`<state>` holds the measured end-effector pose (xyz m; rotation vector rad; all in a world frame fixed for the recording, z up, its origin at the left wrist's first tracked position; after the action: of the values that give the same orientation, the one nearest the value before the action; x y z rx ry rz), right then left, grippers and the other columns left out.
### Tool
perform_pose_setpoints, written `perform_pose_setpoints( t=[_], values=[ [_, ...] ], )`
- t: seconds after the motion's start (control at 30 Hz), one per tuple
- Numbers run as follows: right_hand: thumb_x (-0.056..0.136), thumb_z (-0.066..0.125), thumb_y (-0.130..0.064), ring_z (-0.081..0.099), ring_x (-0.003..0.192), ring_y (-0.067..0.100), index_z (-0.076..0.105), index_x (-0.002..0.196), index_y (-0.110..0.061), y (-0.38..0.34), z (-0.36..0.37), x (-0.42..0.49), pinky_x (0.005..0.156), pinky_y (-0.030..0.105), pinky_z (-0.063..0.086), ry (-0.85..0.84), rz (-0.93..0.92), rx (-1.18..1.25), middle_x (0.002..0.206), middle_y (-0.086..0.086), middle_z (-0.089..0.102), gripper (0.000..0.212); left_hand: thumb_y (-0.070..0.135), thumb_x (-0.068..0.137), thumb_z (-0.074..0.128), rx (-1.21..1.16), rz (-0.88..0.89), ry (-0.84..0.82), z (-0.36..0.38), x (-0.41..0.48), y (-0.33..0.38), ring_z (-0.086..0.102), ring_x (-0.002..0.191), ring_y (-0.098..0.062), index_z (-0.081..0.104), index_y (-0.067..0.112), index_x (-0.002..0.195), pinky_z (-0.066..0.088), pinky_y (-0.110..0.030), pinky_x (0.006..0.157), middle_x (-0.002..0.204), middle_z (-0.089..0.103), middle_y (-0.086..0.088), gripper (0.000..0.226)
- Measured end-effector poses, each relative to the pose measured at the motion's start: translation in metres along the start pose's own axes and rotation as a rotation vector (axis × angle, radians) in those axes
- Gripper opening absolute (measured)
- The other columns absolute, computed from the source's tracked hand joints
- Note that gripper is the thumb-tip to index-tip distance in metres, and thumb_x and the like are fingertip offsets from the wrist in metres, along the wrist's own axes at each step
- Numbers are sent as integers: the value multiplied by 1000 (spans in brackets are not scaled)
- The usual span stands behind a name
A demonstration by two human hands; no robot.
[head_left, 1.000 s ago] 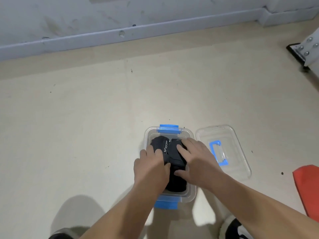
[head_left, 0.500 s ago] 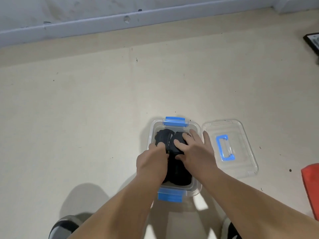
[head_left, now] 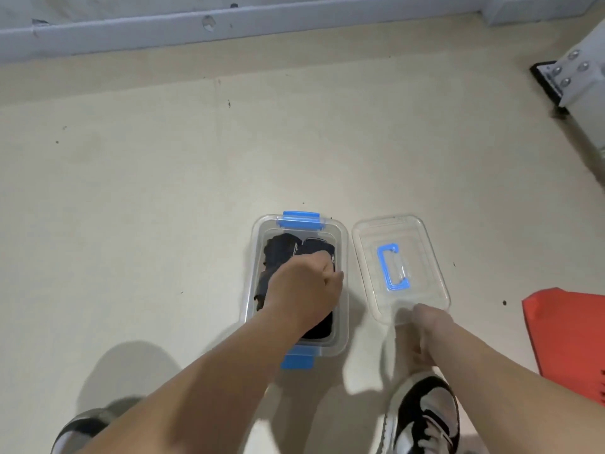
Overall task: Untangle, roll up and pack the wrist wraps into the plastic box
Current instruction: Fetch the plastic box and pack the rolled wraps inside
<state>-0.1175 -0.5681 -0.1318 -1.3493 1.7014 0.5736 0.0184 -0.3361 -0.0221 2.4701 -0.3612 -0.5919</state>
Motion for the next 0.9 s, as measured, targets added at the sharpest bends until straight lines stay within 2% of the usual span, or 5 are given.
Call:
perform_pose_setpoints(
  t=[0.17,0.4,0.5,0.7,0.9],
  values=[
    [96,55,-21,42,47,21,39,64,-14,40,27,18,47,24,37,-233,204,227,49,10,45,36,40,98,57,18,-10,-117,41,-29,-10,60,72,-18,54,20,77,54,-40,71,72,63,4,29],
    [95,45,2,50,39,22,57,96,-5,11,27,36,34,23,43,-127,154,351,73,17,52,14,41,102,55,27,-48,-153,44,-30,-29,59,74,-22,56,17,78,46,-35,65,73,62,2,34],
    [84,44,4,60,54,27,66,109,-8,-14,12,25,41,26,46,-21,52,460,88,16,67,35,42,105,54,26,-48,-117,33,-26,-33,61,78,-20,60,16,85,46,-34,67,80,65,2,33],
    [83,50,-2,53,71,29,56,98,-10,-90,-24,-73,62,31,47,154,-497,494,88,8,58,17,32,103,47,39,72,-45,23,-35,-35,55,74,-18,63,16,91,40,-31,67,83,65,4,26],
    [77,65,-8,45,83,26,46,84,-16,-81,27,-206,67,36,36,296,-1421,-311,89,1,50,21,52,106,43,-842,-341,-117,-18,-39,-32,64,77,-21,62,20,90,56,-41,74,85,67,3,41]
  ],
)
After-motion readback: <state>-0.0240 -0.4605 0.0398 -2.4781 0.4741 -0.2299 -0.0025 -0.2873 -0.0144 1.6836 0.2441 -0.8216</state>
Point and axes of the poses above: each hand's wrist, its own x-axis towards the middle knuckle, its own z-axis out of the palm, y = z × x, the point moved 5 cm from there along x, towards the middle knuckle
